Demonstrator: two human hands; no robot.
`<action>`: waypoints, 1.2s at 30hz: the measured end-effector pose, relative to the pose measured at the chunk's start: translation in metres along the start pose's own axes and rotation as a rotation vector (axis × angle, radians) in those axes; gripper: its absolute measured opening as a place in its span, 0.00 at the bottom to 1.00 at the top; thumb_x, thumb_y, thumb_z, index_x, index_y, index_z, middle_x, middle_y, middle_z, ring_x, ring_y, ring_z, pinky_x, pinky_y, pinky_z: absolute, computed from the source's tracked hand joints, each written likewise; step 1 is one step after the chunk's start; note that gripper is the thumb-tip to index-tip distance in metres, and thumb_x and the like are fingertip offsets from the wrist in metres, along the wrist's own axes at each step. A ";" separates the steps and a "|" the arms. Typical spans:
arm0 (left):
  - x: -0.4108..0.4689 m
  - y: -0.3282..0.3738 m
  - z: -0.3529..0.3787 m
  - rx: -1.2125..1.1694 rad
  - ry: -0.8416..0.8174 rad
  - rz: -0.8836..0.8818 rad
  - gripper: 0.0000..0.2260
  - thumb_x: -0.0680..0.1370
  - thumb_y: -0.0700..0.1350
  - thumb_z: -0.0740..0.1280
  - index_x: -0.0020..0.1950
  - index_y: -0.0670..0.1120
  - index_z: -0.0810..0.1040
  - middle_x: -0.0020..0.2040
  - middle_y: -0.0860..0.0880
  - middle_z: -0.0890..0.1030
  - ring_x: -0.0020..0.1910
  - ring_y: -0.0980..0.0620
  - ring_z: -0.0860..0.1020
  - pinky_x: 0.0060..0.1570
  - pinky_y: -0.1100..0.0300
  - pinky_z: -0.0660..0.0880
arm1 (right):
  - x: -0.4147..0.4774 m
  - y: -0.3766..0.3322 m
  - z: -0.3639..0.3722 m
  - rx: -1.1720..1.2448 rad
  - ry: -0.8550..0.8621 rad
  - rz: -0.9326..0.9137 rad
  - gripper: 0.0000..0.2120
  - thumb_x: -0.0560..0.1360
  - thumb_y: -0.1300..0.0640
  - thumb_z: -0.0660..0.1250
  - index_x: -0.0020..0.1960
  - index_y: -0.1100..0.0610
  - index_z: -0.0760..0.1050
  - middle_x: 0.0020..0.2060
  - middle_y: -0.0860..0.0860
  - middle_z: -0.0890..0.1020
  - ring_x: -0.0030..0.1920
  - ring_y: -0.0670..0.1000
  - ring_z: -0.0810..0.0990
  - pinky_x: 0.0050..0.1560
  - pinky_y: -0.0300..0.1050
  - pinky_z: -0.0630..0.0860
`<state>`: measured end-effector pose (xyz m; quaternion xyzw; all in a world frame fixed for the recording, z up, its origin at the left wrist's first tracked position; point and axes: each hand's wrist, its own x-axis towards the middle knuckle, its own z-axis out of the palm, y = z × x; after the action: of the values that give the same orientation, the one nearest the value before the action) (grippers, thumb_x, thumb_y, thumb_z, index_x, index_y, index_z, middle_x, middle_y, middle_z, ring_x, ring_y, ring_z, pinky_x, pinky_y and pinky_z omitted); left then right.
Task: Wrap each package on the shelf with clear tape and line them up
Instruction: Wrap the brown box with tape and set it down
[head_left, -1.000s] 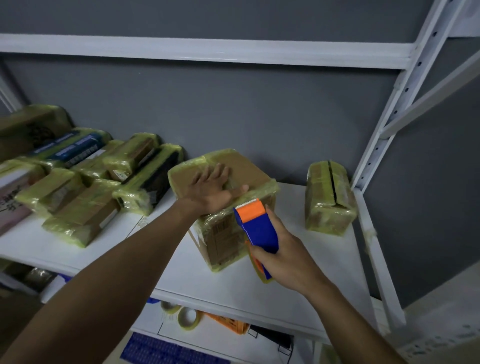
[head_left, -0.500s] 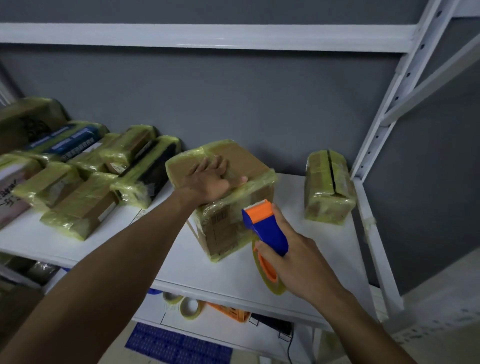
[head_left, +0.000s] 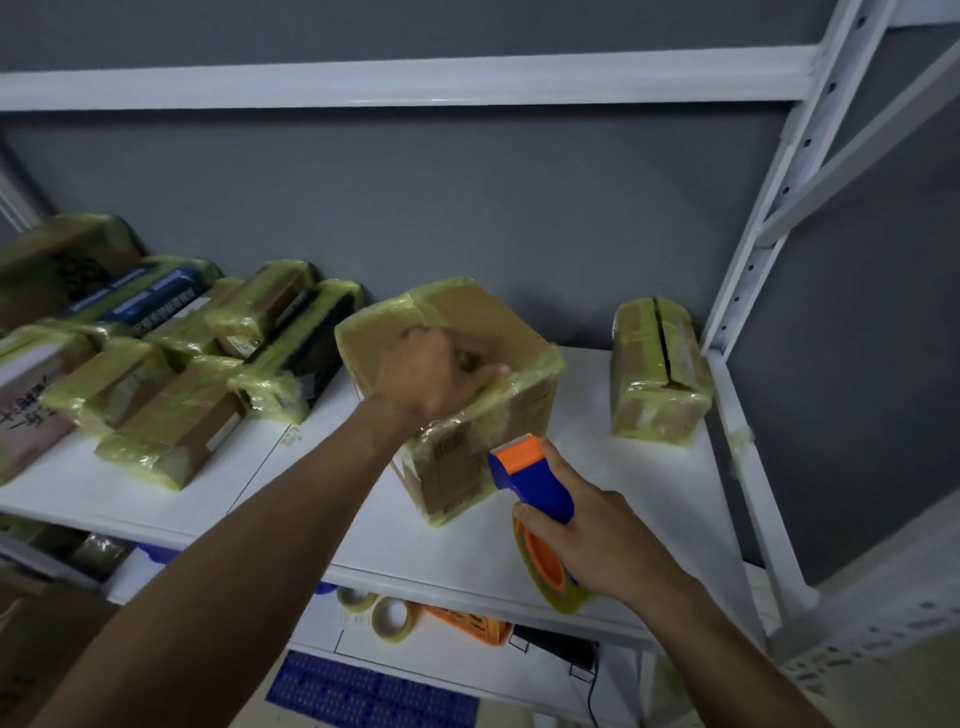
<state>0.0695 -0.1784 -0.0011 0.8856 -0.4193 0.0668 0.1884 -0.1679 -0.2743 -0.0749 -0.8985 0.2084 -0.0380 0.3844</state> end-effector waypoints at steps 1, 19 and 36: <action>-0.003 0.007 0.001 0.031 -0.018 -0.001 0.27 0.72 0.76 0.58 0.59 0.63 0.83 0.54 0.59 0.85 0.54 0.53 0.82 0.56 0.51 0.79 | 0.000 0.001 -0.001 0.000 -0.001 0.002 0.35 0.79 0.32 0.60 0.79 0.27 0.44 0.34 0.45 0.79 0.33 0.37 0.79 0.28 0.30 0.68; -0.025 0.013 0.016 0.102 -0.091 -0.191 0.33 0.72 0.75 0.62 0.76 0.67 0.65 0.77 0.59 0.67 0.71 0.49 0.72 0.60 0.49 0.70 | -0.028 0.013 -0.004 0.055 0.029 -0.056 0.37 0.80 0.33 0.61 0.78 0.25 0.39 0.41 0.40 0.79 0.42 0.34 0.79 0.35 0.31 0.75; -0.031 0.016 0.023 0.295 0.027 -0.165 0.39 0.69 0.74 0.68 0.77 0.66 0.61 0.78 0.51 0.68 0.68 0.45 0.77 0.58 0.49 0.76 | 0.032 0.009 0.019 -0.133 0.005 0.007 0.31 0.77 0.29 0.56 0.76 0.24 0.46 0.33 0.44 0.78 0.35 0.47 0.79 0.34 0.45 0.76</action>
<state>0.0362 -0.1748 -0.0264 0.9340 -0.3283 0.1239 0.0670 -0.1372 -0.2797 -0.0977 -0.9212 0.2149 -0.0250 0.3233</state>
